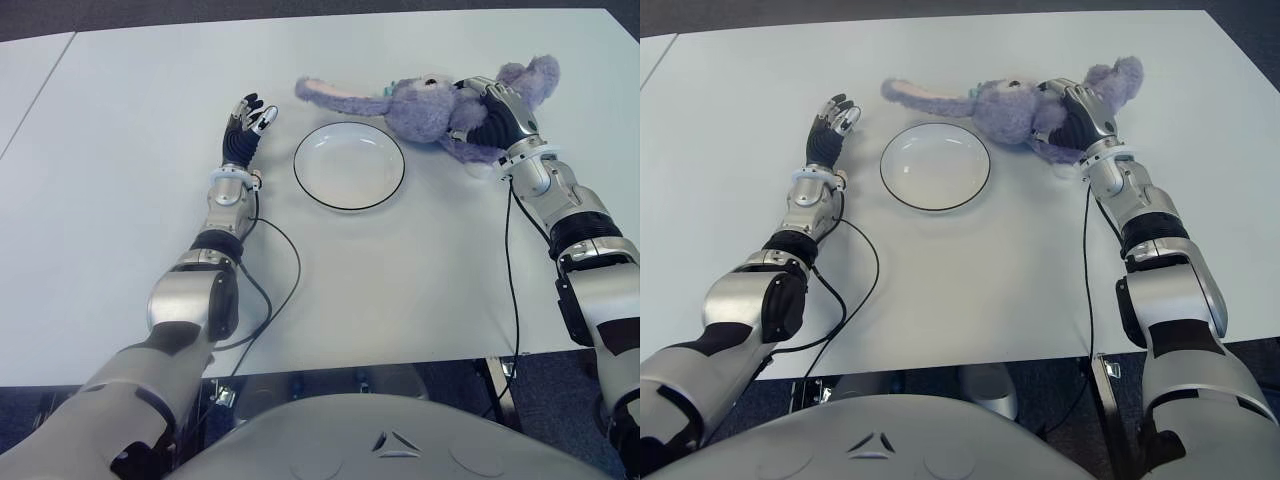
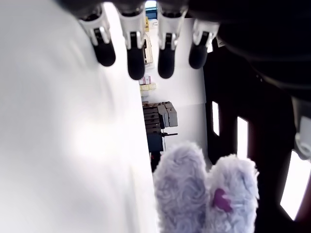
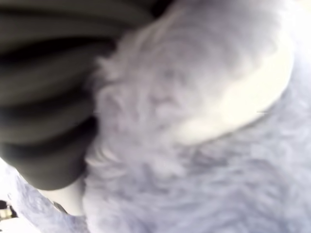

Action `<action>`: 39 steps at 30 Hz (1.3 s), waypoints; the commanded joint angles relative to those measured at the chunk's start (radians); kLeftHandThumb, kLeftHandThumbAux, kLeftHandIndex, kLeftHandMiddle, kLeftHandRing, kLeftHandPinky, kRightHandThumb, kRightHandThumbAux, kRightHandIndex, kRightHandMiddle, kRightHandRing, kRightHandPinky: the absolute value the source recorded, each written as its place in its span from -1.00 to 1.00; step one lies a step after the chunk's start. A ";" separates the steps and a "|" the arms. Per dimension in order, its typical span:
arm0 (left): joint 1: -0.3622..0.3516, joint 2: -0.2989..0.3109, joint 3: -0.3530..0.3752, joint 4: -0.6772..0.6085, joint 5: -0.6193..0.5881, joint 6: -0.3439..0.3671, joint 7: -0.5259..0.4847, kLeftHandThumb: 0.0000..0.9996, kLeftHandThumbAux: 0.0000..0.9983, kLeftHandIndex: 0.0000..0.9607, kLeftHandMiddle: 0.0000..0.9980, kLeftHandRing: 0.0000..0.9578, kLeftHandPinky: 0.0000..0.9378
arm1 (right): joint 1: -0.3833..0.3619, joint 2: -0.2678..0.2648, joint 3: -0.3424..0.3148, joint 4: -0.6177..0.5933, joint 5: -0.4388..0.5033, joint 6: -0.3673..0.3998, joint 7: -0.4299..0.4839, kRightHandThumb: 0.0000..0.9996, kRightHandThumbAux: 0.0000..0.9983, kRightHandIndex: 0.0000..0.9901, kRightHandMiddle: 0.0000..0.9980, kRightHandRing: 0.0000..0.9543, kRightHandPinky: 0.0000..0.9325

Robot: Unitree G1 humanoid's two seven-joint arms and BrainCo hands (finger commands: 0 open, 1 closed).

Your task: Put the doll into the plate.

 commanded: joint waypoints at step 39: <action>0.224 -0.091 -0.016 0.152 0.009 0.168 0.000 -1.00 -0.12 -0.75 -0.70 -0.72 -0.74 | 0.043 -0.036 -0.004 -0.174 -0.019 -0.121 0.058 -0.46 0.70 0.62 0.81 0.82 0.85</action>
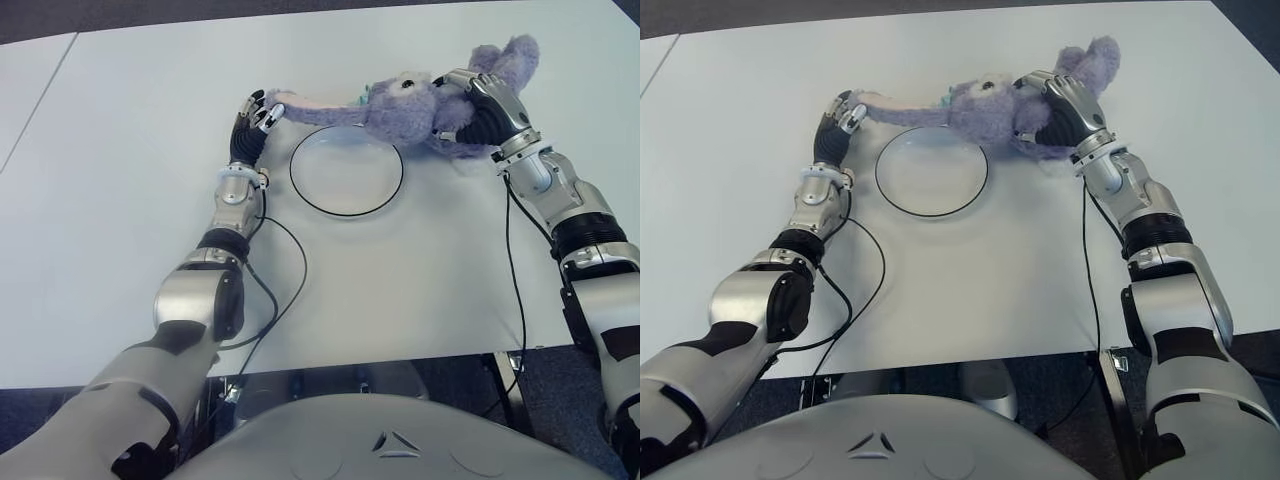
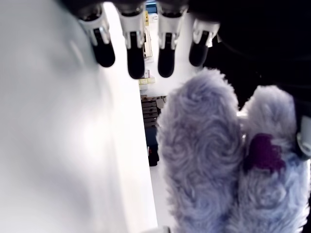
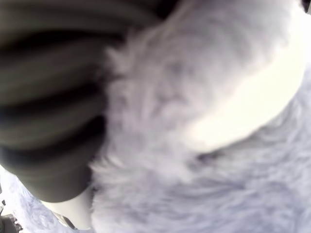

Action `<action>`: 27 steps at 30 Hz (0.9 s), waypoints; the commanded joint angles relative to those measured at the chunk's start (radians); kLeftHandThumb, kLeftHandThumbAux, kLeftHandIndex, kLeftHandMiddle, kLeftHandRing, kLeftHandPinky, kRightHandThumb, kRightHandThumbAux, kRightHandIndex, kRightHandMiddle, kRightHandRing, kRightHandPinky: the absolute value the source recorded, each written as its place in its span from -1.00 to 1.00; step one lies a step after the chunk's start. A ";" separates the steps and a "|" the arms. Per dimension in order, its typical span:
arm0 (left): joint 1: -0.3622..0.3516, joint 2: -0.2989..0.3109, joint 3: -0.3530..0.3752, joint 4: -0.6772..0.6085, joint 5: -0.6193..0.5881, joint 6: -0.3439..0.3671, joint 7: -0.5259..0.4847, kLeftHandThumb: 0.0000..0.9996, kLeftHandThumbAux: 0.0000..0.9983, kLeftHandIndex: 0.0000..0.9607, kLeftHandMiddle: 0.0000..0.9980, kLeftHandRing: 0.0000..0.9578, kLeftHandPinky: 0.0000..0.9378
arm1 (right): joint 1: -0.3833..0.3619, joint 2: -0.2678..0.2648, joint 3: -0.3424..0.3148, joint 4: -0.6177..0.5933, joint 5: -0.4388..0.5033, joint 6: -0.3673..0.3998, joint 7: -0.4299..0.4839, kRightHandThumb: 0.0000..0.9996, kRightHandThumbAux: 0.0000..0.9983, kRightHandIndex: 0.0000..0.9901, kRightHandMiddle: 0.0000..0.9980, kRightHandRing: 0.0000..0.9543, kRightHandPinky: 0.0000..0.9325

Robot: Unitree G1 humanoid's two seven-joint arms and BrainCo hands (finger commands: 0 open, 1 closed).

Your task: Put the doll into the plate.

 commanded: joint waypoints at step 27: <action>0.235 -0.063 -0.010 0.156 0.016 0.174 -0.001 -1.00 -0.08 -0.75 -0.69 -0.69 -0.69 | -0.010 -0.036 -0.024 -0.027 -0.006 -0.067 -0.004 -0.39 0.68 0.62 0.82 0.84 0.87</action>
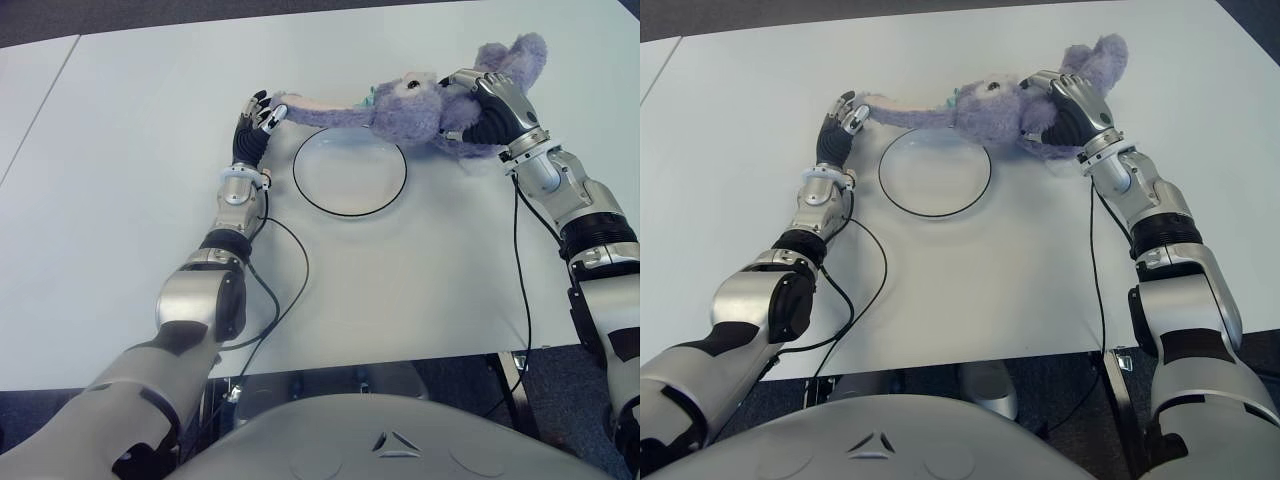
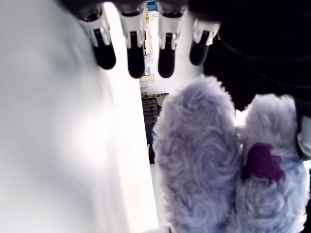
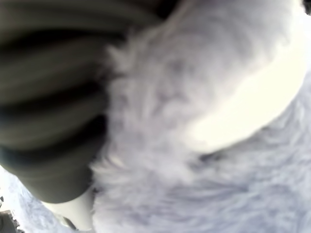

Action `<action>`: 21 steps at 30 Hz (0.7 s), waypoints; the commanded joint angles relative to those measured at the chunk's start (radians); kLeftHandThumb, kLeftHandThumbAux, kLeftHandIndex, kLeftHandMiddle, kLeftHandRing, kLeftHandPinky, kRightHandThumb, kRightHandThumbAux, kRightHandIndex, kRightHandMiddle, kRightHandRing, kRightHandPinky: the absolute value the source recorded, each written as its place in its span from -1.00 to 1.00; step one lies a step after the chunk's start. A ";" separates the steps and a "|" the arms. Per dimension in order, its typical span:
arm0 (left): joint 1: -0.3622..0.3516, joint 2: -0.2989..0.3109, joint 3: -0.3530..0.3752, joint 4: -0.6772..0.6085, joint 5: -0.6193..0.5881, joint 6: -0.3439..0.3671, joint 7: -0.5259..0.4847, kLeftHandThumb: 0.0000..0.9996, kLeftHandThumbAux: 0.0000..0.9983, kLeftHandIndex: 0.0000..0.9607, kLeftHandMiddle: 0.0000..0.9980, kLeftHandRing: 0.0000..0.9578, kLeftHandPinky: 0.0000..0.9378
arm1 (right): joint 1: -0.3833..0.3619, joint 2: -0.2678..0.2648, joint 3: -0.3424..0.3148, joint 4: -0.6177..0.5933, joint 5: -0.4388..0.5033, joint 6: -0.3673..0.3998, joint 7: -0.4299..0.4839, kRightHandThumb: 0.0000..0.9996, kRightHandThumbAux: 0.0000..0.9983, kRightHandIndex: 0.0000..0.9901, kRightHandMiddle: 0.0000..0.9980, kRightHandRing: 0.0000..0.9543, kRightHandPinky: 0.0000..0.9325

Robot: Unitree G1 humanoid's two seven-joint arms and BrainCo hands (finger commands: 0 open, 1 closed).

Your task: Put the doll into the plate.

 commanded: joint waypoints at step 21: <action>0.233 -0.055 -0.011 0.153 0.015 0.161 -0.005 -1.00 -0.07 -0.75 -0.67 -0.68 -0.69 | -0.040 -0.003 -0.059 -0.081 0.003 -0.029 -0.002 -0.35 0.70 0.64 0.84 0.85 0.87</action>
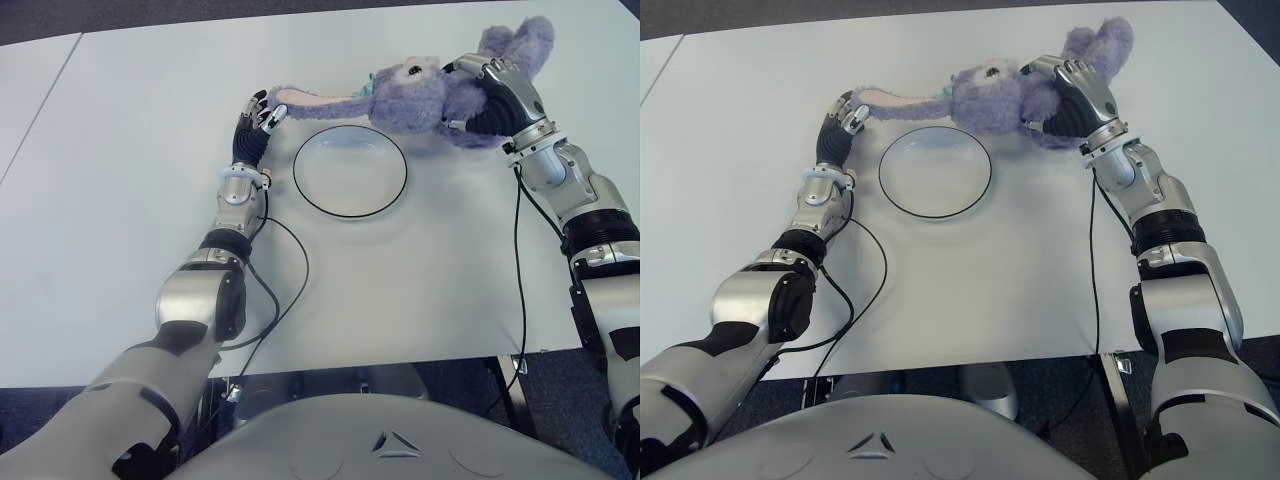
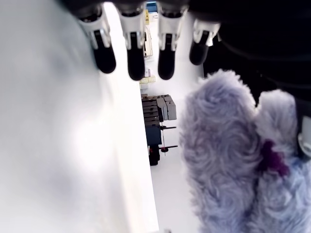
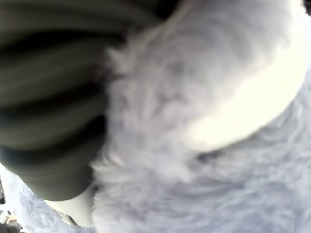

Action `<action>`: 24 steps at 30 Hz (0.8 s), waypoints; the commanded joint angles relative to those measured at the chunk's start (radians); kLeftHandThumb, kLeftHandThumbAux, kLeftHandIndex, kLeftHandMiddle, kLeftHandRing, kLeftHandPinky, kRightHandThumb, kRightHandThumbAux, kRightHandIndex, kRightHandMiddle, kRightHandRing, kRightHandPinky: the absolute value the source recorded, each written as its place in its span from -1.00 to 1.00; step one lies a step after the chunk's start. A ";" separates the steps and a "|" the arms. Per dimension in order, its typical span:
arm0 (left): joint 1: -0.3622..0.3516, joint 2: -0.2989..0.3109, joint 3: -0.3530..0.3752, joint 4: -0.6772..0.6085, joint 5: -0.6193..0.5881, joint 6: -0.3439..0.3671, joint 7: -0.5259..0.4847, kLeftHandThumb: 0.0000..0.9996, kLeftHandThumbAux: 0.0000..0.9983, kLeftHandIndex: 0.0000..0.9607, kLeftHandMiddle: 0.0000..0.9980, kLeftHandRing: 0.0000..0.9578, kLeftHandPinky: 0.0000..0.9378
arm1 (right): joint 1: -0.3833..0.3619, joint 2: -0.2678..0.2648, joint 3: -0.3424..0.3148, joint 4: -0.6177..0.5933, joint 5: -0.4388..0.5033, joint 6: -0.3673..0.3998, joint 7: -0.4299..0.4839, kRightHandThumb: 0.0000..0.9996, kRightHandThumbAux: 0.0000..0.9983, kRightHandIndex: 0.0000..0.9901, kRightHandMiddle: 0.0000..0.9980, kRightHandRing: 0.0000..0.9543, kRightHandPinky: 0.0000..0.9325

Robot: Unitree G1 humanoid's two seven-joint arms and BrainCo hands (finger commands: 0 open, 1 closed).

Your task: Put the doll into the plate.

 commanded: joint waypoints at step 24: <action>0.233 -0.053 -0.016 0.154 0.024 0.176 0.002 -1.00 -0.04 -0.77 -0.67 -0.68 -0.69 | -0.109 0.033 -0.029 -0.079 -0.006 0.067 0.007 -0.42 0.69 0.63 0.78 0.80 0.81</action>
